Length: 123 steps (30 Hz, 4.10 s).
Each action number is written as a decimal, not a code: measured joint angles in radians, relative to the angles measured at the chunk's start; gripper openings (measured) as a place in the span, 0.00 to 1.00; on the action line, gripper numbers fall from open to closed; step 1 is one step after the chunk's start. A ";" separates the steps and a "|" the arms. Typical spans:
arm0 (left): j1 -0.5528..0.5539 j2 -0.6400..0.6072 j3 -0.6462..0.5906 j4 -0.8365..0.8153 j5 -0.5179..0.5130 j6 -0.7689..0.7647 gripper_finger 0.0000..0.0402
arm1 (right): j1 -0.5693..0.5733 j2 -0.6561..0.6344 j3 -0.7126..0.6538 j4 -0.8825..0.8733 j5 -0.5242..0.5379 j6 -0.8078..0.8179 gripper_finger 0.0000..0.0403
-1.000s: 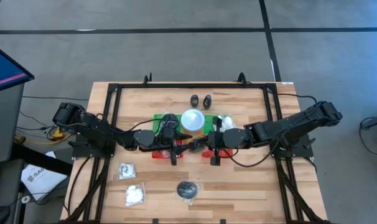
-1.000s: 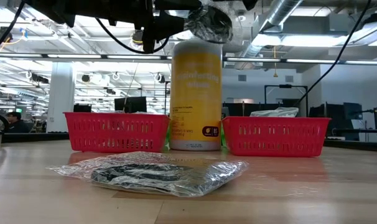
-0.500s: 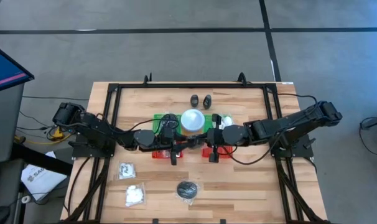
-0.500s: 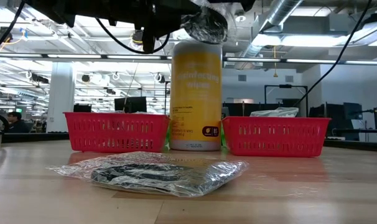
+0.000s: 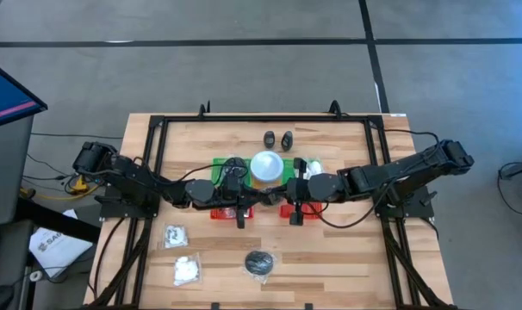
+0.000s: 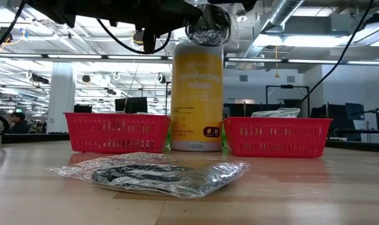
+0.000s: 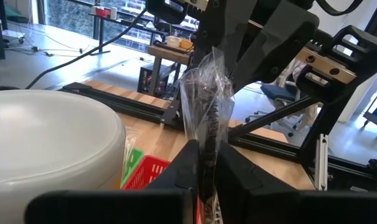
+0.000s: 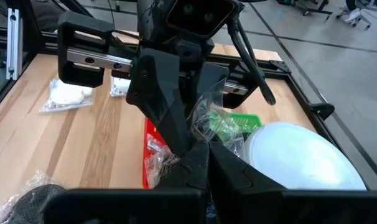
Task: Pick & Place Travel size toiletries
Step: Put the right hairbrush into the left green basket
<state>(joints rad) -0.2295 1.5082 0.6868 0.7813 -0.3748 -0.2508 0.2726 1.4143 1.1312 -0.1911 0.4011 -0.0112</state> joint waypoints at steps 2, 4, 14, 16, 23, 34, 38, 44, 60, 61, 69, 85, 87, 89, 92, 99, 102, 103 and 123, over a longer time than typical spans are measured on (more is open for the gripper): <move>0.000 0.000 0.000 -0.003 0.000 0.005 0.05 | 0.000 0.000 0.000 -0.004 0.000 0.000 0.00; 0.000 0.000 0.000 -0.005 0.000 0.007 0.05 | 0.000 0.000 0.000 -0.009 0.000 0.000 0.00; 0.000 0.000 0.000 -0.016 0.000 0.007 0.05 | -0.006 0.000 0.000 -0.018 -0.001 -0.010 0.00; 0.000 -0.010 0.000 -0.034 0.001 0.007 0.05 | -0.006 0.000 0.000 -0.019 -0.001 -0.024 0.01; -0.010 -0.071 0.000 -0.140 -0.015 0.007 0.05 | -0.013 -0.009 0.000 -0.006 0.000 -0.050 0.19; -0.027 -0.200 0.000 -0.400 -0.121 0.007 0.05 | -0.021 -0.009 0.000 -0.012 0.000 -0.078 0.45; -0.041 -0.286 0.000 -0.525 -0.161 0.002 0.05 | -0.019 -0.009 0.000 -0.034 0.000 -0.076 0.50; -0.048 -0.391 0.000 -0.745 -0.298 -0.068 0.05 | -0.019 -0.009 0.000 -0.044 0.000 -0.060 0.52; 0.041 -0.390 0.000 -0.912 -0.389 -0.101 0.05 | -0.019 -0.009 0.000 -0.049 0.000 -0.059 0.46; 0.050 -0.386 0.000 -0.924 -0.380 -0.102 0.05 | -0.019 -0.009 0.000 -0.049 0.000 -0.059 0.46; 0.135 -0.347 -0.052 -0.913 -0.326 -0.102 0.05 | -0.019 -0.009 -0.001 -0.059 0.000 -0.059 0.45; 0.345 -0.352 -0.297 -0.596 -0.083 -0.036 0.05 | -0.019 -0.009 -0.001 -0.062 0.000 -0.059 0.44; 0.362 -0.352 -0.317 -0.572 -0.064 -0.036 0.05 | -0.019 -0.009 -0.001 -0.062 0.000 -0.059 0.43; 0.372 -0.352 -0.332 -0.531 -0.046 -0.035 0.05 | -0.019 -0.009 -0.001 -0.062 0.000 -0.059 0.43; 0.383 -0.352 -0.358 -0.445 0.007 -0.014 0.05 | -0.019 -0.008 -0.001 -0.062 0.000 -0.059 0.43; 0.394 -0.352 -0.377 -0.384 0.070 0.008 0.05 | -0.020 -0.008 -0.001 -0.062 0.000 -0.059 0.43; 0.394 -0.346 -0.377 -0.385 0.076 0.008 0.05 | -0.020 -0.008 -0.001 -0.062 0.000 -0.059 0.43; 0.394 -0.344 -0.377 -0.383 0.087 0.008 0.05 | -0.020 -0.008 -0.001 -0.061 0.000 -0.059 0.43; 0.394 -0.247 -0.377 -0.292 0.109 -0.018 0.20 | -0.019 -0.008 -0.001 -0.063 0.000 -0.059 0.43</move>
<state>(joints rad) 0.1642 1.2609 0.3100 0.4889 -0.2661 -0.2684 0.2531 1.4063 1.1305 -0.2539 0.4011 -0.0701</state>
